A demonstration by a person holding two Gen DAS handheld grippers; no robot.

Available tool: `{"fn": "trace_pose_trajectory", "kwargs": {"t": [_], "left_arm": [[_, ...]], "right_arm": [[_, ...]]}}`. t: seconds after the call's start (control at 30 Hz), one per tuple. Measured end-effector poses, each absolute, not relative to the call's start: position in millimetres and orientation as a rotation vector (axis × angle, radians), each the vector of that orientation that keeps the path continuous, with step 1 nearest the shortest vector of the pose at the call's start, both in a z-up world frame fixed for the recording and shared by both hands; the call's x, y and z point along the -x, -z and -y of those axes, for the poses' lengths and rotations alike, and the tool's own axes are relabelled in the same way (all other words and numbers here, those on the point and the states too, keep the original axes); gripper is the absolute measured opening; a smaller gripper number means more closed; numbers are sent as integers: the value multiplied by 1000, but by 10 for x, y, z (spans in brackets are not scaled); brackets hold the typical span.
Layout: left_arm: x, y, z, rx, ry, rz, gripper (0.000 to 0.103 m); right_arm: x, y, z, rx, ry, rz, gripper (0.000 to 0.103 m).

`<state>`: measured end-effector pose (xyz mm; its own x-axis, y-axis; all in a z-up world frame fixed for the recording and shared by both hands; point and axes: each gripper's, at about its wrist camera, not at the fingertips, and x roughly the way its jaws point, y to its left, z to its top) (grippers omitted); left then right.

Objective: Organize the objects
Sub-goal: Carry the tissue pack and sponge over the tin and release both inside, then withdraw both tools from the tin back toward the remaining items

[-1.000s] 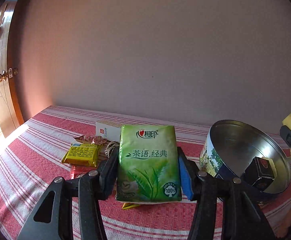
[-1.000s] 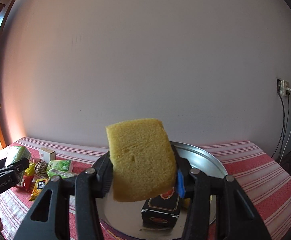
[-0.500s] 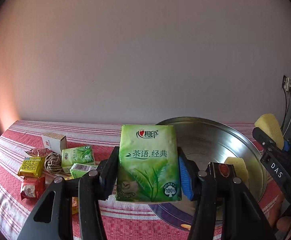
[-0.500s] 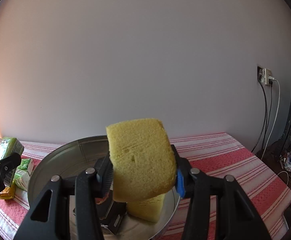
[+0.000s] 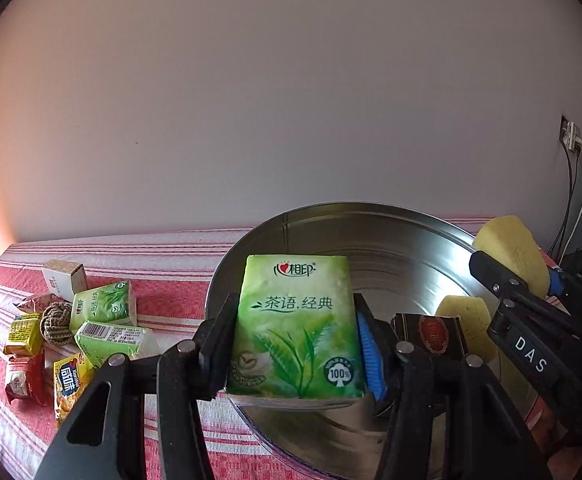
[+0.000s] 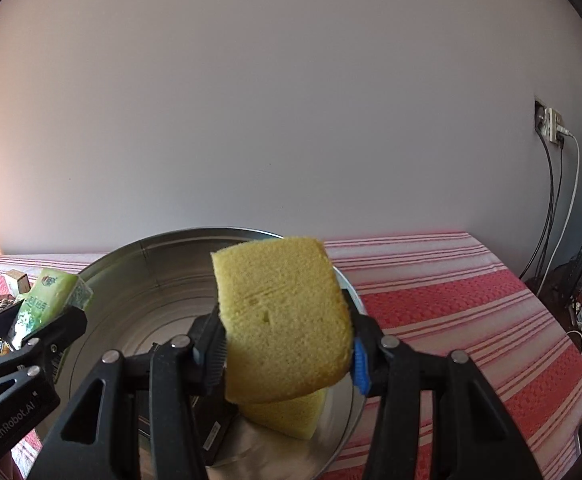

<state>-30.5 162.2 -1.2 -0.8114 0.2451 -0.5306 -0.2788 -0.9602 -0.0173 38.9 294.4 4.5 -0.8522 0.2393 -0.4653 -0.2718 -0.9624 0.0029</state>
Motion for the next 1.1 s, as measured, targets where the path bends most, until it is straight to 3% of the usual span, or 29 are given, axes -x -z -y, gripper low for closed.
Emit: {"fn": "trace_pose_trajectory", "kwargs": {"t": [0.13,0.17,0.23,0.27,0.33,0.43,0.57,1.1], "left_arm": [[279,21,-1621,767,-2762,-111,59],[260,11,-1609,750,-2767,-111,63],[214,-17,-1574,724,-2766,-100,89],[182,-36,-1544,702,-2767,-82,91],[123,-71,-1491,666,-2776,-62,91],[20,-105,-1407,635,-2811,-77,91],[-60,-113,-1244,623,-2846,-64,91],[-78,-25,-916,620,-2959,-75,91]], "right_arm": [[-386,-35,-2890,698,-2793,-83,50],[-388,-35,-2885,700,-2797,-86,50],[-387,-32,-2876,717,-2810,-101,53],[-382,-37,-2887,717,-2810,-105,59],[-413,-52,-2868,692,-2814,-95,76],[-476,-107,-2847,616,-2823,-63,79],[-476,-110,-2853,581,-2801,-31,92],[-458,-91,-2928,588,-2773,-75,97]]}}
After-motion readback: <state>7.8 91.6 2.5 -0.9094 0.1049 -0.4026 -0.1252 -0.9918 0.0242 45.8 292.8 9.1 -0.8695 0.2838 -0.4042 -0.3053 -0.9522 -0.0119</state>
